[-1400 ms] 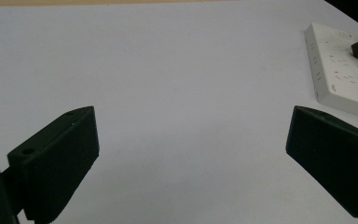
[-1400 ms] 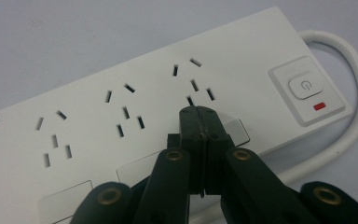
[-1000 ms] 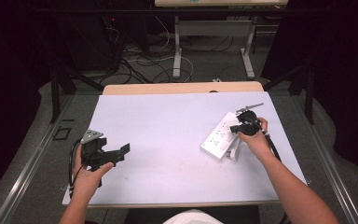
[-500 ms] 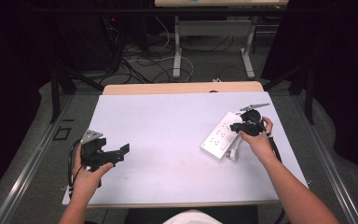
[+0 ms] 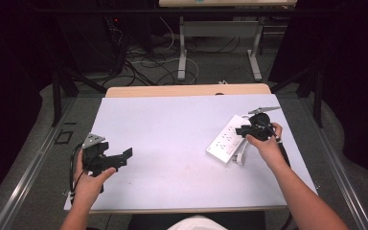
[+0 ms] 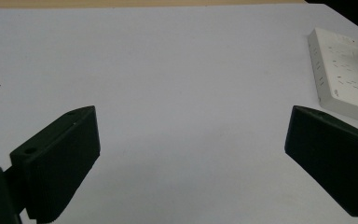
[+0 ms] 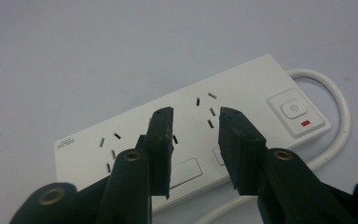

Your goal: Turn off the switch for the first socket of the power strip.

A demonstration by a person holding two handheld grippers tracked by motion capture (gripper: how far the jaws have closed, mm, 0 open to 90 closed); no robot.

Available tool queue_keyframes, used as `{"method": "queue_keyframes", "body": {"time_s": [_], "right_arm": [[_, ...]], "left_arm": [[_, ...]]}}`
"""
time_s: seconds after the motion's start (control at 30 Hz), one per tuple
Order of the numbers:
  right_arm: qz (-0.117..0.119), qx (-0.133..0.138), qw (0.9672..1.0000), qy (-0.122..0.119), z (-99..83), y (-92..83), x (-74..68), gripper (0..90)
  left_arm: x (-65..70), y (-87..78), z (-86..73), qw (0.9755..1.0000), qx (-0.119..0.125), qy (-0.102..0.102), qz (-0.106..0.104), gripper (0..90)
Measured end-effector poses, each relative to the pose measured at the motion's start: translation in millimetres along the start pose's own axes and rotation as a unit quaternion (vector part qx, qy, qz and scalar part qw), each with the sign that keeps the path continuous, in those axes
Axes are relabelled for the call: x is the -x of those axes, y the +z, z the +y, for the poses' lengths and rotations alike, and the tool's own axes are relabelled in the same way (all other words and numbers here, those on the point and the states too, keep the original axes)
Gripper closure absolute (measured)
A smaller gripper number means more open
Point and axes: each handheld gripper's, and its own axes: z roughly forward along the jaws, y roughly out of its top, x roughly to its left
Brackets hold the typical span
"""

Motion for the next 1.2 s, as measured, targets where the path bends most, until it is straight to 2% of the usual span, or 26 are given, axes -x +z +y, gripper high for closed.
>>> {"method": "queue_keyframes", "body": {"time_s": [0.27, 0.33, 0.57, 0.67, 0.77, 0.8, 0.87, 0.93, 0.97, 1.1, 1.2], "right_arm": [[-0.004, 0.005, 1.0, 0.004, -1.1, -13.6, -2.4, 54.4], [-0.006, 0.013, 0.9999, 0.0, -2.2, -19.2, -3.8, 49.1], [-0.009, 0.027, 0.9995, -0.017, -5.4, -32.4, -8.3, 41.6], [-0.008, 0.026, 0.9995, -0.014, -6.4, -36.5, -10.6, 39.2], [-0.007, 0.037, 0.9992, -0.016, -9.0, -44.2, -14.4, 30.2], [-0.007, 0.037, 0.9992, -0.016, -9.0, -44.2, -14.4, 30.2], [-0.008, 0.042, 0.9991, -0.01, -11.5, -50.7, -16.8, 23.0], [-0.008, 0.043, 0.999, -0.005, -12.1, -52.2, -17.5, 19.9], [-0.009, 0.052, 0.9986, 0.002, -14.1, -56.4, -19.0, 16.0], [-0.013, 0.059, 0.9982, 0.006, -17.2, -62.8, -20.0, 13.6], [-0.018, 0.068, 0.9975, 0.01, -21.2, -67.8, -19.8, 7.4]], "left_arm": [[-0.7, -0.7, -0.7, 1.0, 0.002, -0.002, 0.002, 3.2], [-0.9, -0.9, -0.6, 1.0, 0.002, -0.002, 0.002, 3.2], [-2.4, -1.5, -0.8, 1.0, 0.002, -0.004, 0.004, 3.4], [-2.5, -1.7, -0.8, 1.0, 0.002, -0.005, 0.005, 3.4], [-2.5, -1.8, -0.8, 1.0, 0.002, -0.005, 0.005, 3.4], [-2.7, -2.0, -0.8, 1.0, 0.002, -0.005, 0.005, 3.4], [-3.0, -2.1, -0.7, 1.0, 0.005, -0.007, 0.005, 3.5], [-3.5, -2.6, -0.6, 1.0, 0.004, -0.007, 0.006, 3.5], [-3.7, -2.8, -0.6, 1.0, 0.003, -0.007, 0.005, 3.4], [-4.3, -3.6, -0.5, 0.9999, 0.006, -0.008, 0.006, 3.4], [-4.3, -4.0, -0.4, 0.9999, 0.008, -0.009, 0.006, 3.5]]}}
